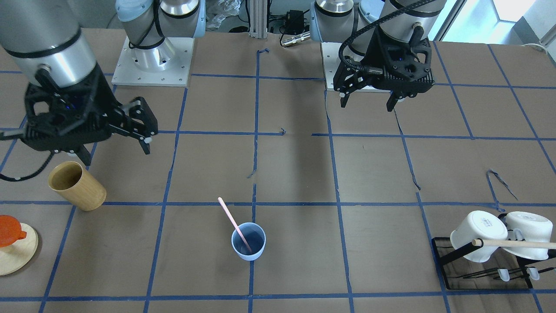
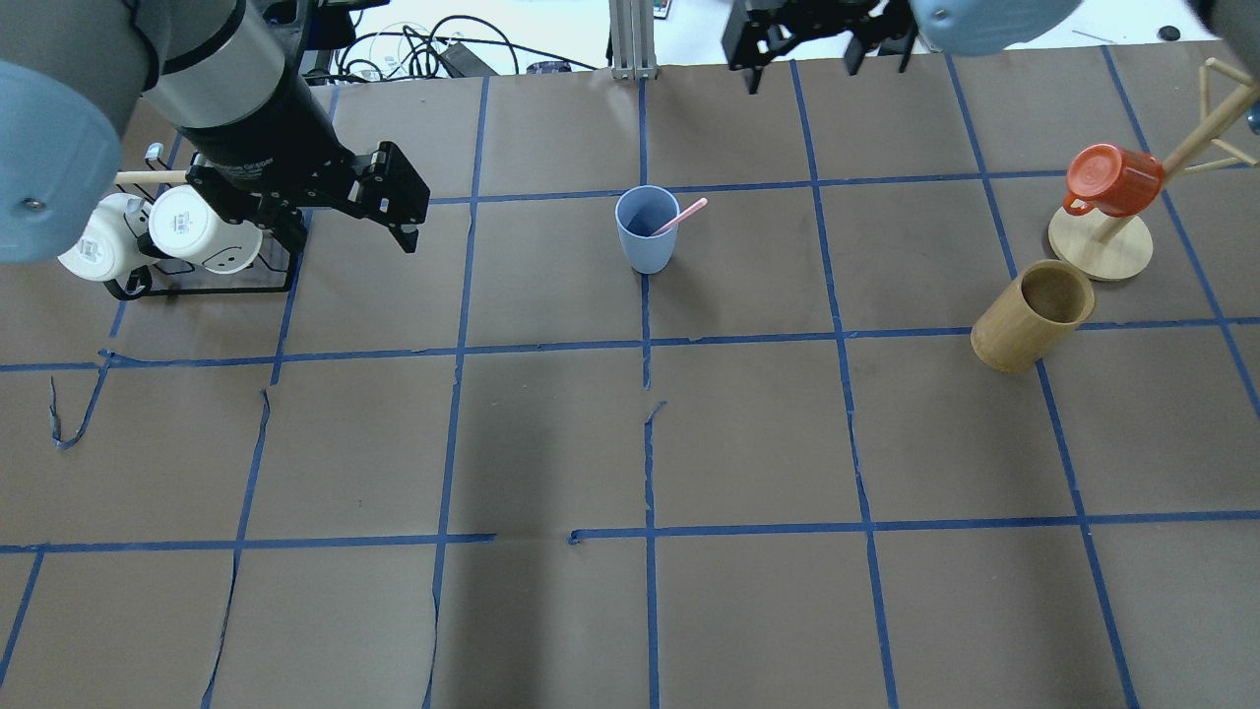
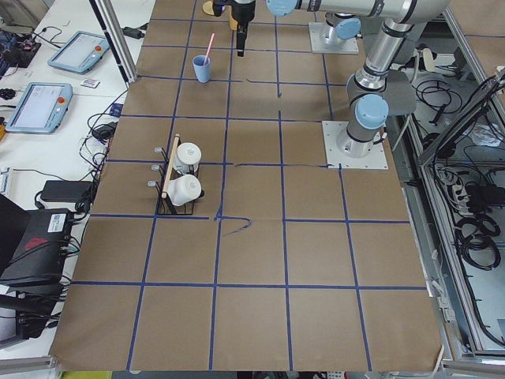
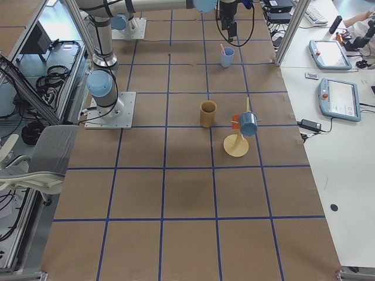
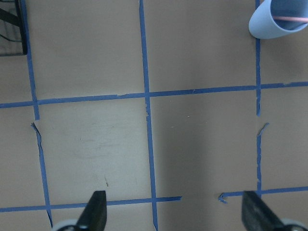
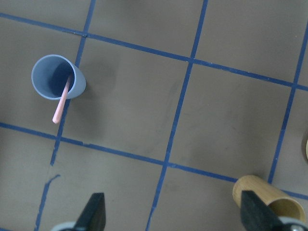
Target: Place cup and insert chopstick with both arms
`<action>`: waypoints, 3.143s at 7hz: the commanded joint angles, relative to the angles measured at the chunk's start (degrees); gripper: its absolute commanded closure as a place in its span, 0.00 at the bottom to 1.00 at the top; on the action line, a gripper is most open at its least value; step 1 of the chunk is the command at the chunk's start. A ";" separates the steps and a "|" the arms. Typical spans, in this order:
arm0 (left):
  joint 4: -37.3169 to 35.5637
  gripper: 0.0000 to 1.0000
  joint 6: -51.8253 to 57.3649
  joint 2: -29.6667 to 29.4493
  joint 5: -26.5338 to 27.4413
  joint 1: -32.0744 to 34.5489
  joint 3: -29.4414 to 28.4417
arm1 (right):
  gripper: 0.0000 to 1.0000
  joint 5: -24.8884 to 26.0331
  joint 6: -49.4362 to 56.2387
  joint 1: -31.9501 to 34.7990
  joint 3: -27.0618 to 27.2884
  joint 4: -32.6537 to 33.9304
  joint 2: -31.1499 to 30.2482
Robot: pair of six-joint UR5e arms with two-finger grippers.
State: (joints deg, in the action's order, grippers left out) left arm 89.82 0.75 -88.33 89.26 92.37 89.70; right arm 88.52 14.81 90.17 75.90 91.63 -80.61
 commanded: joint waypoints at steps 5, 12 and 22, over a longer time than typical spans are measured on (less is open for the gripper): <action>0.00 0.00 0.04 0.00 0.04 0.00 -0.05 | 0.00 -0.80 -6.59 -0.96 8.03 -2.51 -7.98; 0.00 0.00 0.04 0.09 0.04 0.00 -0.05 | 0.00 -0.10 -6.28 -0.87 8.65 -0.94 -7.54; 0.09 0.00 0.04 0.18 0.04 0.00 -0.05 | 0.00 4.11 -6.81 -0.96 9.26 2.24 -9.12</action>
